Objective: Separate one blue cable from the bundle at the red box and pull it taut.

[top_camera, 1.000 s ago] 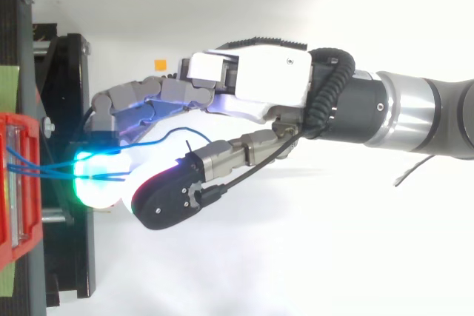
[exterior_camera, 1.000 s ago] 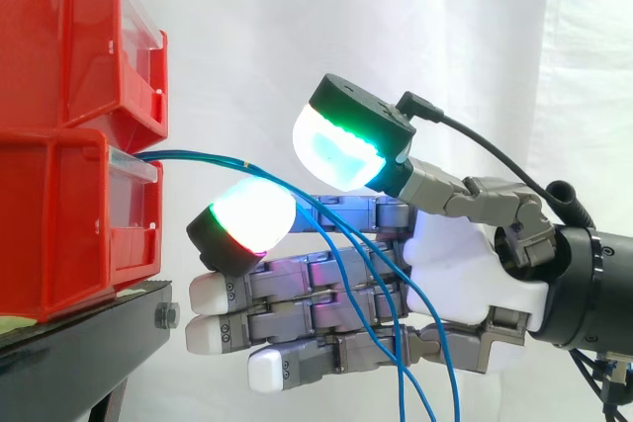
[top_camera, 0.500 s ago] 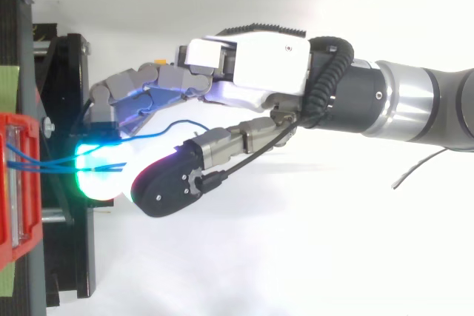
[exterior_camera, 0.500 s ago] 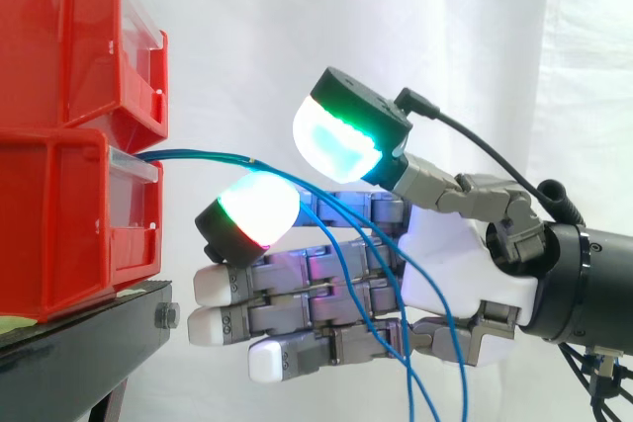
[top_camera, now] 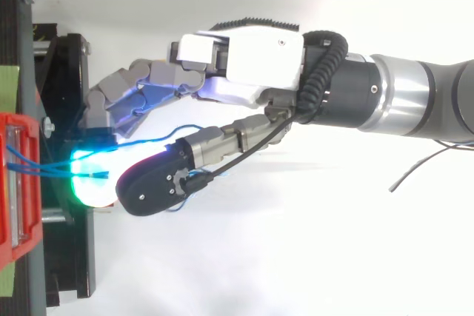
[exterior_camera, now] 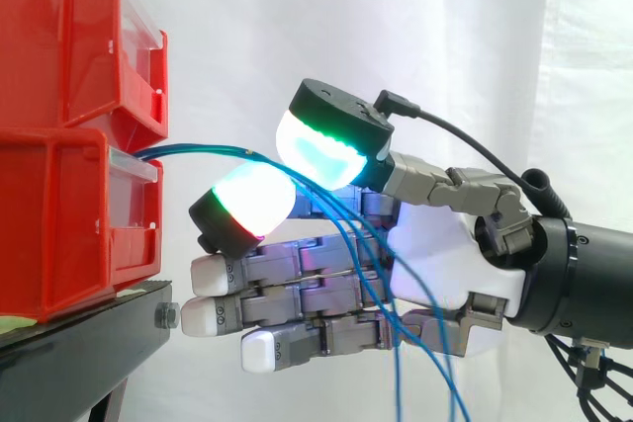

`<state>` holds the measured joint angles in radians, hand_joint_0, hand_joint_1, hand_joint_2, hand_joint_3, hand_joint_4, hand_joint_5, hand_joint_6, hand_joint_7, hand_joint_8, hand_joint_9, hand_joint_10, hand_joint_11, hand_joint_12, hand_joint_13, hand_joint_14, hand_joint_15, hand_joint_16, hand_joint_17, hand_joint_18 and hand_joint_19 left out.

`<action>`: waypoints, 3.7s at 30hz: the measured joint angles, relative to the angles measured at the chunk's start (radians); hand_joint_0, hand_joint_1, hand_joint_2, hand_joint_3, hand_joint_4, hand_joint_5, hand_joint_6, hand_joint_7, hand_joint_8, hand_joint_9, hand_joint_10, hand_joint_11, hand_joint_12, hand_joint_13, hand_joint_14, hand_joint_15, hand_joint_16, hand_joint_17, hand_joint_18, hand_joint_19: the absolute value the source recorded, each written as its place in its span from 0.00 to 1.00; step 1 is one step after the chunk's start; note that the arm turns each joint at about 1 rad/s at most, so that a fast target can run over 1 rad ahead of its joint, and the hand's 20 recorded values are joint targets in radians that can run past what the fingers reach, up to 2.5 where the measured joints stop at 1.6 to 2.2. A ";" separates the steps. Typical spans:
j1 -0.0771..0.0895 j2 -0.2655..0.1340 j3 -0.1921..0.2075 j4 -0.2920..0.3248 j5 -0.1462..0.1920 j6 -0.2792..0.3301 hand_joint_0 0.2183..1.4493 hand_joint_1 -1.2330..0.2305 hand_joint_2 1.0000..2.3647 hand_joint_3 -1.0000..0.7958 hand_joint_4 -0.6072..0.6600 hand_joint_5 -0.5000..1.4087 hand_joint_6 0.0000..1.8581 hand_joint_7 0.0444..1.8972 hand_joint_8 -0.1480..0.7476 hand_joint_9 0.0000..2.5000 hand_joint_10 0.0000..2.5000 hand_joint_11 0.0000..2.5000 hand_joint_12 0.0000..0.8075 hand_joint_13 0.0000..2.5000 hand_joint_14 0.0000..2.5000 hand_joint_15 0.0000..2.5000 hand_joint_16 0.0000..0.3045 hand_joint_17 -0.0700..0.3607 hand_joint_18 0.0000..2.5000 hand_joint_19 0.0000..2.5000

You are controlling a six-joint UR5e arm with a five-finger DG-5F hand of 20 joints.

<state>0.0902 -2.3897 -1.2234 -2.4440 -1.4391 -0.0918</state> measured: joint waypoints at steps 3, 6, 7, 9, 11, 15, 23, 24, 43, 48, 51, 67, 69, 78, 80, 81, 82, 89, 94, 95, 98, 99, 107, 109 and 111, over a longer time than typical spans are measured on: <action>0.000 0.000 0.002 -0.001 -0.001 -0.003 0.32 0.38 0.01 0.42 0.62 0.15 0.44 0.49 0.51 0.24 0.01 0.25 0.43 0.21 0.01 0.13 0.16 0.42 0.21 0.23; 0.000 0.000 0.002 -0.001 -0.001 -0.005 0.32 0.38 0.01 0.41 0.62 0.15 0.45 0.48 0.51 0.24 0.01 0.26 0.44 0.21 0.01 0.13 0.16 0.42 0.21 0.23; 0.000 0.000 0.002 -0.001 -0.001 -0.005 0.32 0.38 0.01 0.41 0.62 0.15 0.45 0.47 0.51 0.24 0.01 0.26 0.44 0.22 0.01 0.14 0.16 0.42 0.21 0.23; 0.000 0.000 0.002 0.000 -0.001 -0.007 0.32 0.38 0.01 0.40 0.62 0.15 0.45 0.47 0.51 0.24 0.01 0.26 0.44 0.22 0.01 0.14 0.16 0.42 0.21 0.23; 0.000 0.000 0.002 -0.001 -0.001 -0.007 0.32 0.37 0.01 0.40 0.62 0.15 0.45 0.47 0.51 0.25 0.01 0.27 0.44 0.22 0.01 0.14 0.16 0.42 0.22 0.23; 0.000 0.000 0.002 -0.001 -0.001 -0.008 0.32 0.37 0.01 0.39 0.62 0.15 0.45 0.47 0.51 0.25 0.01 0.27 0.44 0.22 0.01 0.14 0.16 0.41 0.22 0.24; 0.000 0.000 0.002 0.002 -0.001 -0.011 0.32 0.37 0.01 0.41 0.60 0.15 0.46 0.48 0.51 0.27 0.01 0.31 0.44 0.23 0.01 0.15 0.16 0.41 0.23 0.24; 0.001 0.000 0.002 0.002 -0.001 -0.012 0.33 0.37 0.01 0.40 0.60 0.15 0.46 0.48 0.51 0.27 0.01 0.31 0.44 0.24 0.01 0.15 0.16 0.41 0.23 0.24; 0.001 0.000 0.002 0.003 -0.001 -0.022 0.31 0.44 0.00 0.28 0.62 0.17 0.47 0.51 0.52 0.31 0.01 0.32 0.43 0.26 0.01 0.16 0.15 0.41 0.25 0.25; 0.001 0.000 0.002 0.004 -0.001 -0.022 0.31 0.44 0.00 0.28 0.62 0.17 0.47 0.51 0.52 0.32 0.01 0.32 0.43 0.27 0.01 0.17 0.15 0.41 0.26 0.25; 0.002 0.000 0.002 0.004 -0.001 -0.022 0.33 0.41 0.00 0.31 0.60 0.17 0.47 0.52 0.52 0.32 0.01 0.33 0.43 0.27 0.01 0.17 0.15 0.40 0.26 0.25; -0.002 0.000 0.002 0.003 -0.001 -0.021 0.35 0.24 0.00 0.28 0.57 0.16 0.50 0.51 0.51 0.33 0.01 0.35 0.42 0.29 0.01 0.18 0.15 0.40 0.30 0.24; -0.002 0.000 0.002 0.004 -0.001 -0.024 0.33 0.24 0.00 0.28 0.57 0.16 0.50 0.51 0.51 0.33 0.01 0.35 0.42 0.29 0.01 0.18 0.15 0.40 0.30 0.24; -0.001 0.000 0.002 0.003 -0.001 -0.032 0.20 0.22 0.00 0.28 0.59 0.17 0.50 0.48 0.54 0.34 0.01 0.35 0.46 0.31 0.01 0.19 0.17 0.43 0.32 0.24; -0.002 0.000 0.002 0.002 -0.001 -0.033 0.18 0.22 0.00 0.28 0.60 0.17 0.50 0.48 0.55 0.35 0.01 0.35 0.47 0.31 0.01 0.19 0.18 0.44 0.33 0.24; -0.002 0.000 0.002 0.002 -0.001 -0.035 0.18 0.22 0.00 0.28 0.60 0.17 0.50 0.48 0.55 0.35 0.01 0.35 0.47 0.31 0.01 0.19 0.18 0.44 0.33 0.24; -0.002 0.000 0.002 0.002 -0.001 -0.036 0.17 0.26 0.00 0.28 0.61 0.17 0.49 0.47 0.55 0.35 0.01 0.35 0.48 0.32 0.01 0.19 0.18 0.45 0.34 0.24; -0.001 0.000 0.002 0.001 -0.002 -0.041 0.30 0.61 0.00 0.28 0.57 0.17 0.47 0.49 0.51 0.36 0.01 0.34 0.42 0.31 0.01 0.20 0.15 0.40 0.30 0.27; -0.002 0.000 0.002 0.001 -0.002 -0.045 0.31 0.49 0.01 0.36 0.56 0.17 0.46 0.52 0.52 0.36 0.01 0.35 0.43 0.30 0.01 0.20 0.15 0.40 0.30 0.28; -0.002 0.000 0.002 0.001 -0.002 -0.046 0.31 0.45 0.01 0.37 0.57 0.17 0.47 0.53 0.51 0.35 0.01 0.35 0.43 0.30 0.01 0.21 0.15 0.40 0.30 0.28; -0.001 0.000 0.002 0.002 -0.001 -0.048 0.31 0.36 0.01 0.38 0.57 0.16 0.47 0.53 0.51 0.34 0.01 0.36 0.44 0.30 0.01 0.20 0.15 0.41 0.30 0.28; -0.002 0.000 0.002 0.002 -0.002 -0.049 0.32 0.34 0.01 0.38 0.57 0.16 0.47 0.52 0.51 0.34 0.01 0.36 0.44 0.30 0.01 0.21 0.15 0.41 0.30 0.28; -0.002 0.000 0.002 0.002 -0.002 -0.049 0.39 0.24 0.00 0.28 0.57 0.16 0.49 0.51 0.50 0.34 0.01 0.37 0.42 0.30 0.01 0.20 0.15 0.40 0.31 0.26; -0.002 0.000 0.002 0.002 -0.002 -0.049 0.39 0.21 0.00 0.28 0.56 0.16 0.49 0.51 0.50 0.35 0.01 0.37 0.42 0.31 0.01 0.20 0.15 0.40 0.31 0.25; -0.002 0.000 0.002 0.002 -0.002 -0.049 0.38 0.20 0.00 0.28 0.56 0.16 0.49 0.52 0.50 0.35 0.01 0.37 0.42 0.31 0.01 0.20 0.15 0.40 0.32 0.25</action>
<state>0.0887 -2.3899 -1.2211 -2.4421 -1.4406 -0.1412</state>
